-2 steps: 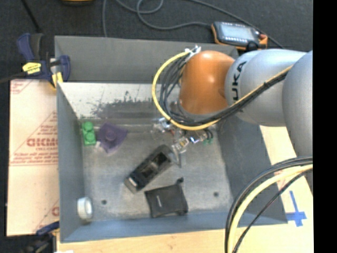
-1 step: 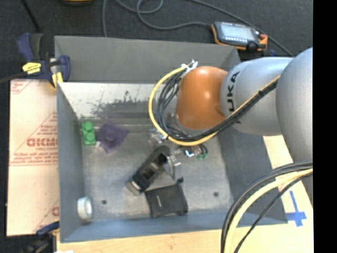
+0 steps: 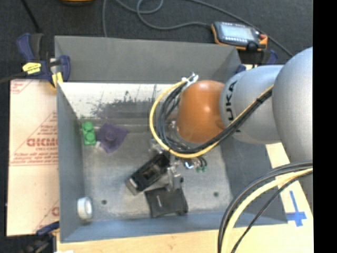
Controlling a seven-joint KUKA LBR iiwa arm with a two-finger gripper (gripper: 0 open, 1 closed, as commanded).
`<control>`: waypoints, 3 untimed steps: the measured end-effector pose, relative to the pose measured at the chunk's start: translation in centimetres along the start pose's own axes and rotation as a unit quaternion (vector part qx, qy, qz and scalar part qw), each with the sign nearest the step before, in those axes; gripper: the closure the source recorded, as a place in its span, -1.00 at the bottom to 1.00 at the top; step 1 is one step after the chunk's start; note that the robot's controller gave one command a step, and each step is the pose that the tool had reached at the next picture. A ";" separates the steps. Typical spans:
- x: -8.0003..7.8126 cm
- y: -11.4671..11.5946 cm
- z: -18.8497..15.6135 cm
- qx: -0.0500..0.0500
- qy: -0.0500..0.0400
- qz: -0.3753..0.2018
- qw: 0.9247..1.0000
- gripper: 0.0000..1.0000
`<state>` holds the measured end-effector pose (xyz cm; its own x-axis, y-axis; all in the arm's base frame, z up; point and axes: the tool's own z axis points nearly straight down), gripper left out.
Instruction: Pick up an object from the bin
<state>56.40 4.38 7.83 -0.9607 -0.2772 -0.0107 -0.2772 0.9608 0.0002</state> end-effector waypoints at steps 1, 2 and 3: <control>2.4 0.7 0.6 0.001 0.001 0.045 0.999 1.00; 2.4 0.7 0.6 0.001 0.001 0.045 0.999 1.00; 0.9 1.1 -3.3 0.000 0.011 0.042 0.999 1.00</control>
Offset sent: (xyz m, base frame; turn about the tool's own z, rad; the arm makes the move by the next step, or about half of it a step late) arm 0.0000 0.0000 0.0000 0.0000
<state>55.21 5.15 11.13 -0.9806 -0.1956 0.0111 -0.1956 0.9807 -0.0007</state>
